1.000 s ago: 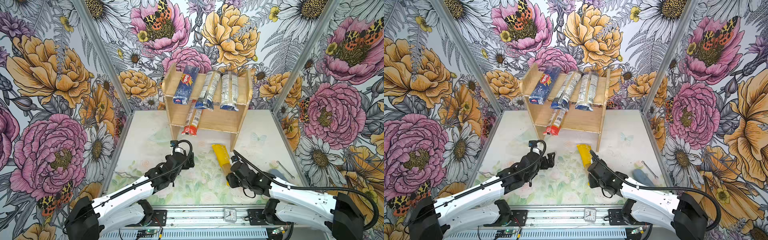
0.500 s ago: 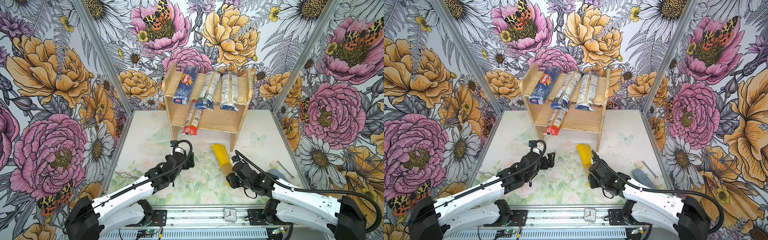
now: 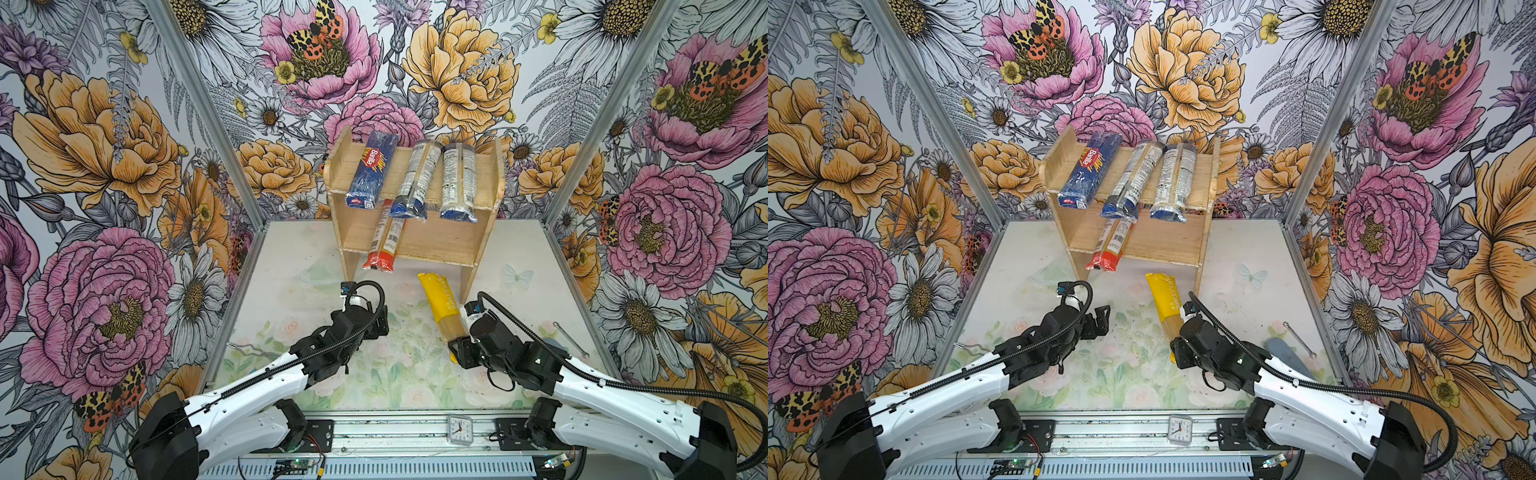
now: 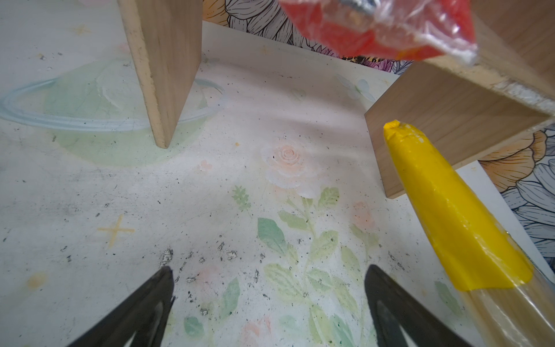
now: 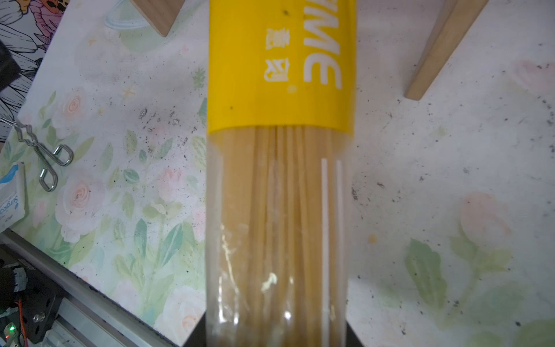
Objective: Place and organize the pasta boxes and bags onto the shelf
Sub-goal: 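Carry the upright PASTATIME bag with the right gripper toward the shelf's lower tier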
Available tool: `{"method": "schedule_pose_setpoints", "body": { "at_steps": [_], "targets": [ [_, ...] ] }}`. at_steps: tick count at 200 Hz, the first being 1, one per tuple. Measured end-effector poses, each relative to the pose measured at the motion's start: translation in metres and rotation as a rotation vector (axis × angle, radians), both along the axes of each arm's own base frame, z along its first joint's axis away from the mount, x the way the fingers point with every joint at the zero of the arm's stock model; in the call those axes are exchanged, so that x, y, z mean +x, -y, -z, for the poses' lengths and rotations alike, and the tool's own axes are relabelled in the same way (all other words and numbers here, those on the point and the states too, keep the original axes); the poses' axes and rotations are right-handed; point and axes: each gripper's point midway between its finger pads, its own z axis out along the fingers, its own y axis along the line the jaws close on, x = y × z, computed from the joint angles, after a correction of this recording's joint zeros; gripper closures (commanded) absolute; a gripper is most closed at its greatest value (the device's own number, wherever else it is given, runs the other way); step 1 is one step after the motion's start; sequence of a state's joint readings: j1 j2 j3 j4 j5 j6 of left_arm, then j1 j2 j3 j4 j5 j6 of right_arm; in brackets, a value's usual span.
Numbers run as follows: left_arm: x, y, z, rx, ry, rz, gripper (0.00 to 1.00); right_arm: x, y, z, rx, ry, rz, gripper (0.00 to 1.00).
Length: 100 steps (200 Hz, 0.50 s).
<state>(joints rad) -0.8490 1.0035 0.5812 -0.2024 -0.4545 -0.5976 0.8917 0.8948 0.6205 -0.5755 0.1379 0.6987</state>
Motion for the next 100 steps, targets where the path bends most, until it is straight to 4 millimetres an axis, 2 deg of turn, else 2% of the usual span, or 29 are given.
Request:
{"method": "schedule_pose_setpoints", "body": {
  "at_steps": [100],
  "targets": [
    [0.0, 0.001, -0.001, -0.004, 0.003, 0.002, 0.01, -0.006, -0.008, -0.016, 0.063, 0.006, -0.039, 1.0]
  ]
}}
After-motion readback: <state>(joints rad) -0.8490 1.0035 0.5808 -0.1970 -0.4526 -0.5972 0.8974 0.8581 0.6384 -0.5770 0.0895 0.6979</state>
